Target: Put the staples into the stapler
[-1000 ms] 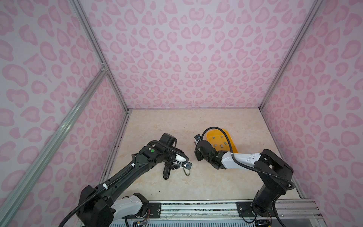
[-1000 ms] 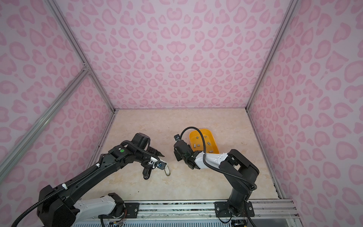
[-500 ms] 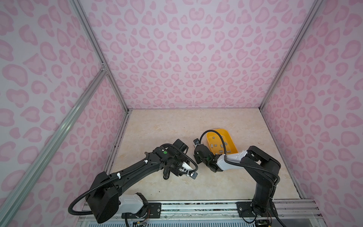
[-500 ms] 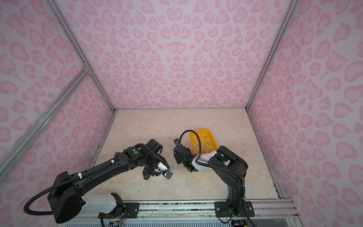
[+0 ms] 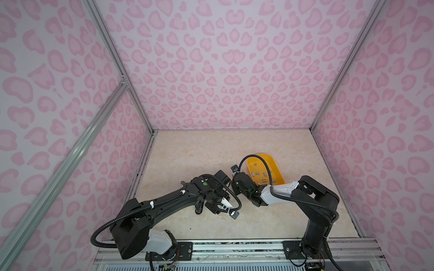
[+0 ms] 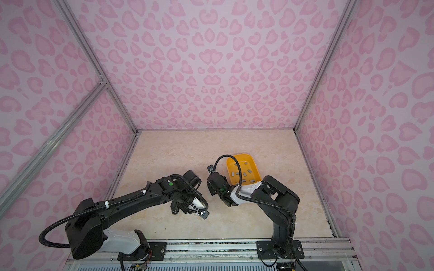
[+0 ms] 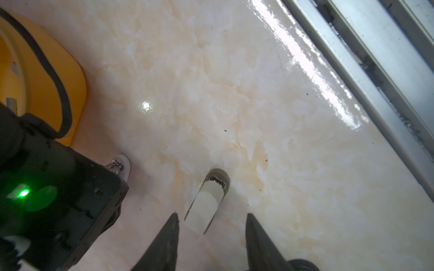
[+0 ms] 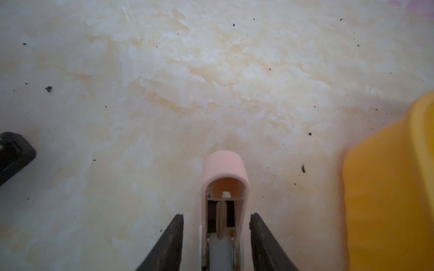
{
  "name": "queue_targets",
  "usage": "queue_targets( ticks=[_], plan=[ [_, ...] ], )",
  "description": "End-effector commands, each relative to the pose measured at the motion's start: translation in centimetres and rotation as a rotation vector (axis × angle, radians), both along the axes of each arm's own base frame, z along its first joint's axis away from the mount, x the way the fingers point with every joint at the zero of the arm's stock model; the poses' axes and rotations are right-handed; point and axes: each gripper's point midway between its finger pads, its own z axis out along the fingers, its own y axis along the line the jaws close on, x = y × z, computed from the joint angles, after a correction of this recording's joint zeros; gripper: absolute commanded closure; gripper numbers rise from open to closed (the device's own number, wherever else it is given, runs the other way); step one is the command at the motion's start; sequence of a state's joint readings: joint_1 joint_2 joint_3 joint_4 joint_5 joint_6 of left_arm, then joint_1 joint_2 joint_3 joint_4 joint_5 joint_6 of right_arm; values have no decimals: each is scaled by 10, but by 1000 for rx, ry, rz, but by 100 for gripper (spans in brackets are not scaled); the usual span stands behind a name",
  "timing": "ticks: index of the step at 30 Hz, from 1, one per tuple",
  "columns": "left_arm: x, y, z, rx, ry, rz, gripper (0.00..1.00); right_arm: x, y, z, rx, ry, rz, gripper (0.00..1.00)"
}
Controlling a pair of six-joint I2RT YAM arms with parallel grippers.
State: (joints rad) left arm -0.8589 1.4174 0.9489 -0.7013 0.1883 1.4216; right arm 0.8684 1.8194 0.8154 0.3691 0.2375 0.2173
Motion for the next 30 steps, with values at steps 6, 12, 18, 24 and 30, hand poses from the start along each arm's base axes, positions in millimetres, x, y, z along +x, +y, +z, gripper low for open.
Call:
queue_targets(
  ticks=[6, 12, 18, 24, 30],
  plan=[
    [4, -6, -6, 26, 6, -15, 52, -7, 4, 43, 52, -79, 44, 50],
    [9, -10, -15, 63, 3, -25, 52, -10, -26, 80, 130, -132, 1, 46],
    [13, -5, -32, 138, 7, -24, 50, -13, -34, 90, 148, -146, -7, 42],
    [16, -3, -37, 167, -1, -21, 50, -18, -30, 100, 198, -154, 31, 37],
    [18, -3, -42, 186, 0, -22, 51, -22, -33, 111, 245, -176, 39, 26]
  ],
)
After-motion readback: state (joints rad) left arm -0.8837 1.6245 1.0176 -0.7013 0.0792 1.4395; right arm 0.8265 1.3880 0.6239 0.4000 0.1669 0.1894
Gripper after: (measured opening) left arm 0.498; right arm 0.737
